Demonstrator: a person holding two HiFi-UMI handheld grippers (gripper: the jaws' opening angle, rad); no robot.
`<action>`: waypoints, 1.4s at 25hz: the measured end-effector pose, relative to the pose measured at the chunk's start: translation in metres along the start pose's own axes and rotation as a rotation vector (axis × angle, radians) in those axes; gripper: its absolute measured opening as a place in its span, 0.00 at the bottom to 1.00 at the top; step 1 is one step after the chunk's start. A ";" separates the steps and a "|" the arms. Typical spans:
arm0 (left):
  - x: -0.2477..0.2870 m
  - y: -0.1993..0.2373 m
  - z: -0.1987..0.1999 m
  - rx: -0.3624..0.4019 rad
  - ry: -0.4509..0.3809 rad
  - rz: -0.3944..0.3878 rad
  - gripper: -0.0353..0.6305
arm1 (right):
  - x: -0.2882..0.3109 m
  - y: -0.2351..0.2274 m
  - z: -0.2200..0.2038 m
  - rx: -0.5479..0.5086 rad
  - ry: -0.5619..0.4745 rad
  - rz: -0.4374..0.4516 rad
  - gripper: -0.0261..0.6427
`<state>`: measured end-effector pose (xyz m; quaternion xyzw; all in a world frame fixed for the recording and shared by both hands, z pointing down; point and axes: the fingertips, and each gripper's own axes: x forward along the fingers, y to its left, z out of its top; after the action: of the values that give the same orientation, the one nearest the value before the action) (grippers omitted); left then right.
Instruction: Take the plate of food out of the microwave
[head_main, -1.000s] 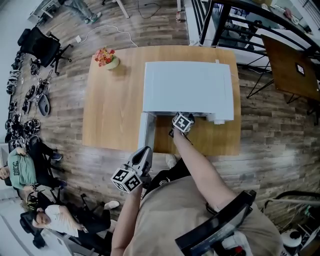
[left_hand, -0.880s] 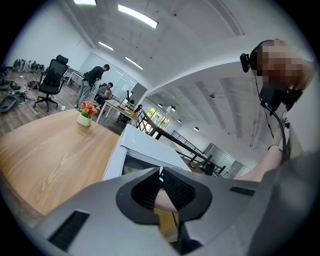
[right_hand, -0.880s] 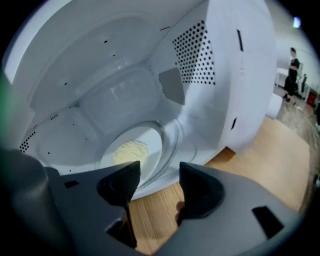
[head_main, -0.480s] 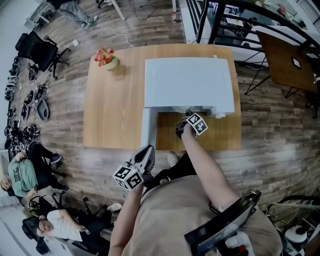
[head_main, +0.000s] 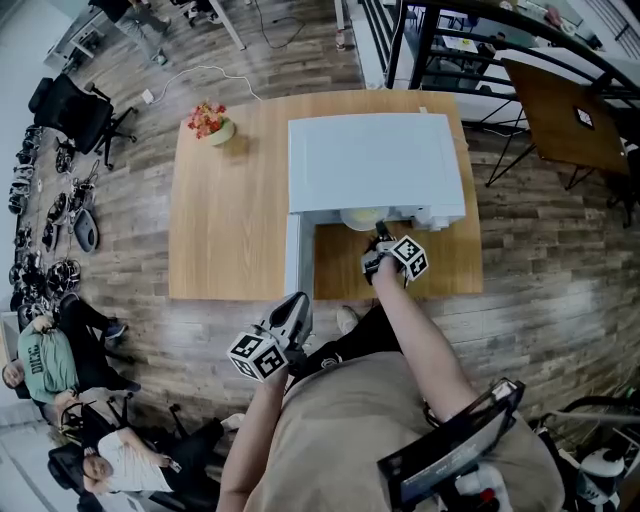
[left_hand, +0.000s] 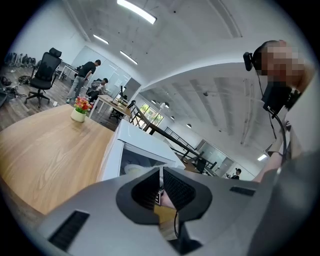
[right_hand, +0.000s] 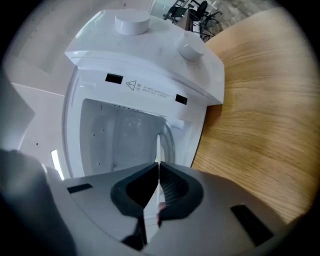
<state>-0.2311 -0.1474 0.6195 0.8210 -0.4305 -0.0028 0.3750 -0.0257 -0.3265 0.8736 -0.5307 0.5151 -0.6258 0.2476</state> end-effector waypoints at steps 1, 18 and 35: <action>0.000 -0.001 -0.001 0.000 0.001 -0.005 0.06 | -0.003 0.000 0.001 0.017 0.001 0.011 0.06; -0.002 -0.012 -0.014 -0.024 -0.004 -0.022 0.06 | -0.068 0.032 0.008 0.067 0.142 0.209 0.06; 0.035 -0.089 -0.030 -0.022 -0.034 0.001 0.06 | -0.186 0.058 0.053 -0.040 0.362 0.285 0.06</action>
<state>-0.1368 -0.1230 0.5972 0.8165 -0.4371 -0.0212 0.3766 0.0678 -0.2073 0.7396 -0.3366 0.6331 -0.6593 0.2264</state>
